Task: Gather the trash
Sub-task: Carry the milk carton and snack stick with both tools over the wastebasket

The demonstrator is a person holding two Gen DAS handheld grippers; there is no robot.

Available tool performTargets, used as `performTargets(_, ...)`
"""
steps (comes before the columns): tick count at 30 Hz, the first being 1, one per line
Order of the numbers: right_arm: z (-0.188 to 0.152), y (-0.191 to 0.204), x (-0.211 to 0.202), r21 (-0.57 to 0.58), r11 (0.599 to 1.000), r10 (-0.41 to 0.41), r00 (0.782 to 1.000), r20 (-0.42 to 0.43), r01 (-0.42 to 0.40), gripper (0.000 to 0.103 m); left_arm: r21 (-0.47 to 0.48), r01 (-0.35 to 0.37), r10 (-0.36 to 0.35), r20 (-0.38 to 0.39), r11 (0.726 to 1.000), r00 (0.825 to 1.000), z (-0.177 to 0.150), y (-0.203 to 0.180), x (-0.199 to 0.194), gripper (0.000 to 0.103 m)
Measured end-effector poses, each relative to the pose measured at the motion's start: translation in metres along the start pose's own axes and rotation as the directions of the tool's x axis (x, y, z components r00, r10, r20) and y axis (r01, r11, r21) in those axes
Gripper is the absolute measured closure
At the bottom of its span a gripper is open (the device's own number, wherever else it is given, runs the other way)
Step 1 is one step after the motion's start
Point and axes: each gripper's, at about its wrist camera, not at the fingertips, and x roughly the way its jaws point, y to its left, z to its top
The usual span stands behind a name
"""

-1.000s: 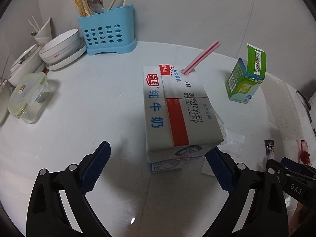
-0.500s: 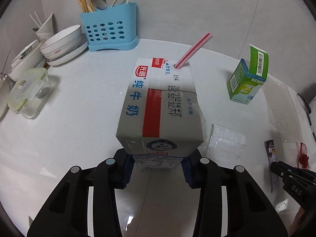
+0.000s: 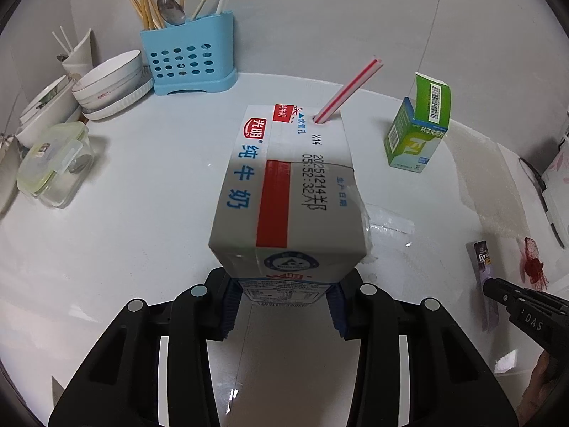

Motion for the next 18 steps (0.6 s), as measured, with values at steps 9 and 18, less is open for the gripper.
performTargets(9, -0.016, -0.015, -0.02, 0.022, 1.0, -0.002, 0.999, 0.032, 0.001, 0.089, 0.029, 0.036, -0.035, -0.009, 0.999, 0.999, -0.018, -0.01, -0.017, 0.063)
performTargets(18, -0.042, -0.022, -0.039, 0.041, 0.999, -0.01, 0.998, 0.06, 0.007, 0.089, 0.063, 0.066, -0.066, -0.004, 0.996, 0.998, -0.038, -0.016, -0.039, 0.063)
